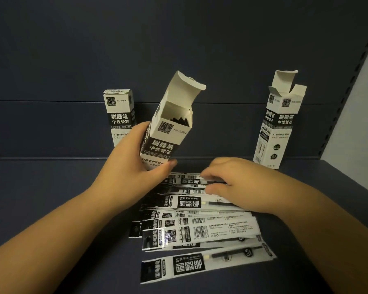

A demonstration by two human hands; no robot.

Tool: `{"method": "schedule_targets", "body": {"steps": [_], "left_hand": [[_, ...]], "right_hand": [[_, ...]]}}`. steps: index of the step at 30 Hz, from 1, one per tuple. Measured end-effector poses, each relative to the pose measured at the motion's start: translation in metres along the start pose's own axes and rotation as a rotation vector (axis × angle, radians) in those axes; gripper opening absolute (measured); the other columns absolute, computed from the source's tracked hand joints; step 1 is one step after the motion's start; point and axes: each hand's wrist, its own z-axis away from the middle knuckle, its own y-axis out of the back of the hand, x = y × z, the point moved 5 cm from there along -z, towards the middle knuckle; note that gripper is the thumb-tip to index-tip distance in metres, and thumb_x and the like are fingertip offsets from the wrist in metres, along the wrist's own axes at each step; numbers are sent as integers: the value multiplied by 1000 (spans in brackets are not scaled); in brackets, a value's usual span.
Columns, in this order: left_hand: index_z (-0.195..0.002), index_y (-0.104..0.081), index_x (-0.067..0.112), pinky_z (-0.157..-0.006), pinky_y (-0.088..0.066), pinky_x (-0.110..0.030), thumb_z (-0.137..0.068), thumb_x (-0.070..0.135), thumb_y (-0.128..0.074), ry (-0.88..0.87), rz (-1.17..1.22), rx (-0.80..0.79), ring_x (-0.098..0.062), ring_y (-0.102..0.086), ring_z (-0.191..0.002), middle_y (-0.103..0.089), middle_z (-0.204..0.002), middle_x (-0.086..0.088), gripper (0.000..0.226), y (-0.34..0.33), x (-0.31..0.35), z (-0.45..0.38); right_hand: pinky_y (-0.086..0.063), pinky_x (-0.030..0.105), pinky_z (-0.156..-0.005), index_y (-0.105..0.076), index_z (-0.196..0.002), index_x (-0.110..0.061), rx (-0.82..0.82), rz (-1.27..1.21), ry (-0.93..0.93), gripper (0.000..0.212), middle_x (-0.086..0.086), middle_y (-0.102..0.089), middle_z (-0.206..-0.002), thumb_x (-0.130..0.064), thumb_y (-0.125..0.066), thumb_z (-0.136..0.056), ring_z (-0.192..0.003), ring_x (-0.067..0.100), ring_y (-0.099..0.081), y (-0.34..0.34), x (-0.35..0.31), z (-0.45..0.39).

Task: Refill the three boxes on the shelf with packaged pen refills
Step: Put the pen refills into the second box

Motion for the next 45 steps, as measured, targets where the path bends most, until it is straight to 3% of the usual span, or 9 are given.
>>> {"method": "schedule_targets", "body": {"steps": [9, 13, 19, 23, 29, 37, 40, 43, 45], "left_hand": [[-118, -40, 57, -76, -50, -8, -76, 40, -78, -1, -3, -5, 12, -58, -105, -57, -114, 36, 59, -1, -2, -1], [-118, -41, 58, -76, -53, -13, -76, 39, -78, 8, 13, -14, 10, -60, -105, -58, -115, 34, 59, -2, -2, -1], [-114, -40, 61, -75, -49, -6, -76, 36, -79, 11, 12, -12, 10, -60, -104, -58, -113, 36, 60, -2, -3, 0], [-114, -41, 60, -75, -48, -4, -77, 36, -79, 11, 8, -8, 11, -60, -102, -58, -112, 36, 58, -1, -2, -1], [-115, -42, 59, -76, -46, -3, -77, 36, -78, 15, 7, 0, 11, -59, -104, -58, -113, 36, 57, 0, -2, -1], [-126, -46, 46, -78, -48, -6, -78, 36, -79, 27, 5, 3, 9, -60, -104, -61, -111, 31, 60, 0, -8, -2], [-126, -46, 45, -78, -49, -8, -77, 36, -79, 19, 0, 8, 9, -60, -104, -61, -111, 32, 59, 1, -7, -2], [-126, -47, 43, -76, -50, -9, -78, 35, -79, 24, 9, 20, 8, -61, -103, -62, -110, 28, 59, 2, -8, -2], [-126, -47, 44, -76, -49, -7, -77, 36, -79, 22, 7, 22, 8, -60, -104, -62, -111, 28, 58, 3, -9, -3]], "right_hand": [[-53, 41, -87, -67, -112, -12, 48, 107, -1, 26, -4, -58, -107, -19, -47, -97, -99, 16, -57, -6, -1, -1], [-54, 39, -87, -70, -110, -22, -4, 90, -7, 27, -6, -59, -106, -20, -47, -97, -98, 14, -59, -5, -3, 1], [-56, 41, -86, -68, -113, -15, 21, 112, -20, 28, -4, -63, -106, -17, -46, -95, -97, 18, -62, -4, -3, -1], [-52, 34, -78, -62, -90, -21, 23, 116, -50, 19, -7, -55, -95, -16, -46, -97, -89, 15, -56, -3, -4, 0], [-50, 32, -93, -66, -123, -31, 51, 73, -42, 25, -13, -58, -114, -30, -51, -103, -107, 10, -56, 2, -2, 1], [-52, 32, -93, -65, -114, -39, 23, -76, -77, 15, -21, -61, -107, -35, -57, -101, -99, 0, -59, 9, 3, 5], [-51, 32, -97, -63, -124, -39, 18, -62, -68, 24, -21, -62, -117, -30, -54, -103, -107, 2, -58, 8, 1, 5], [-49, 34, -100, -60, -130, -34, -18, 11, -50, 28, -16, -59, -121, -27, -47, -106, -113, 8, -56, 5, 1, 3], [-49, 35, -98, -63, -119, -29, -24, 31, -57, 23, -12, -58, -113, -29, -44, -107, -107, 9, -56, 4, 3, 3]]}}
